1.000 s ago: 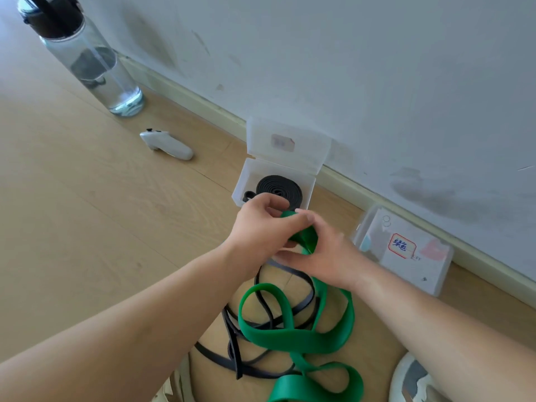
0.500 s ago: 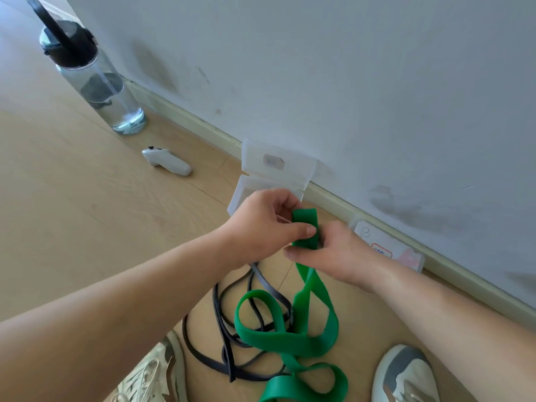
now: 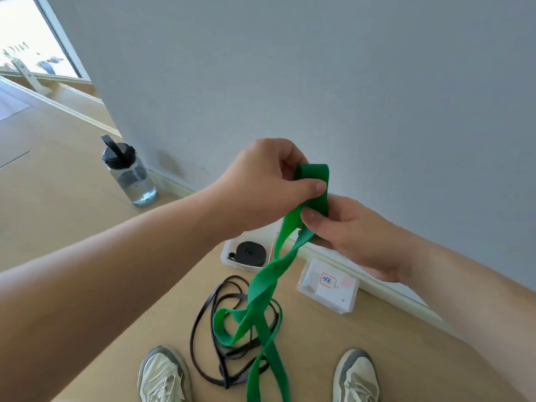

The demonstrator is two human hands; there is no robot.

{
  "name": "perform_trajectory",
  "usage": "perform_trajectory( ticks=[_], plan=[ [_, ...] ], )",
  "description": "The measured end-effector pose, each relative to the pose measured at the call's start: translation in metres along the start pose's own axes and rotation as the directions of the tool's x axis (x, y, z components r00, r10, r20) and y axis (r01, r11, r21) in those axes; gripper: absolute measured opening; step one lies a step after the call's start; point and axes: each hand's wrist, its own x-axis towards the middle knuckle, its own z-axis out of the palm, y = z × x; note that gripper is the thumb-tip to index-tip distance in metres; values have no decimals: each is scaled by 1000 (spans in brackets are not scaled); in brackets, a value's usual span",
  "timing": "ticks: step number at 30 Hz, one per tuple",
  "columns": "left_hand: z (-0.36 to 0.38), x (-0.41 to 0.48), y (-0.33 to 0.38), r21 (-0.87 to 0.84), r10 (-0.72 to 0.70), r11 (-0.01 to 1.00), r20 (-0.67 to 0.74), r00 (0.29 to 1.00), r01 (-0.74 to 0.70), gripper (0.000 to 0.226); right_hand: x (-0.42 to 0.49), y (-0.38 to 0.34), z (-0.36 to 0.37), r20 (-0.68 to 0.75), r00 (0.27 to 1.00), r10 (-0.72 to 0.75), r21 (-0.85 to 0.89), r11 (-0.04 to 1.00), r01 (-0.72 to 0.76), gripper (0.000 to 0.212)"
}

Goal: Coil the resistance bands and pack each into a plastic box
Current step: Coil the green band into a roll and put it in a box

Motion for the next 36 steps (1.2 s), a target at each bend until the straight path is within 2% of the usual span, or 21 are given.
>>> perform_trajectory(
  ticks=[2,4,7,11,13,16,20,24,27,31,33,34,36],
  plan=[
    [-10,-13,31,-50,31,998,-76,997,-35,18,-23,-23,8,-211,976,-63,159,982,98,17],
    [-18,-27,56,-137,62,987,-141,988,-81,20,-45,-42,15,-386,920,-63,283,942,183,13],
    [-17,-50,70,-237,123,959,-148,981,-156,19,-72,-59,27,-459,888,-30,427,869,250,14],
    [5,-74,41,-392,43,917,-77,996,-70,24,-84,-45,43,-579,813,66,474,838,269,6],
    [15,-79,22,-420,-19,908,-67,998,-11,22,-83,-31,45,-582,807,95,457,860,228,7],
    [24,-79,10,-441,-62,897,-51,997,33,25,-78,-20,41,-505,858,97,467,867,177,6],
    [18,-75,9,-501,-59,864,-31,998,35,21,-70,-21,31,-483,873,70,495,844,206,12],
    [17,-75,6,-496,-18,868,12,1000,22,23,-66,-13,25,-424,904,62,494,852,173,40],
    [22,-70,6,-491,11,871,-34,999,-26,25,-65,-15,26,-319,948,-14,429,889,158,26],
    [27,-61,3,-366,116,920,-93,989,-142,30,-61,-16,19,-484,872,-72,148,976,162,14],
    [26,-56,-3,-272,112,953,-99,989,-135,40,-60,-17,18,-521,849,-93,88,983,162,12],
    [25,-53,-8,-241,106,964,-46,993,-114,47,-59,-18,19,-543,833,-105,81,981,176,13],
    [23,-51,-18,-191,73,981,170,983,-40,52,-58,-22,20,-589,797,-136,118,961,251,16]
  ],
)
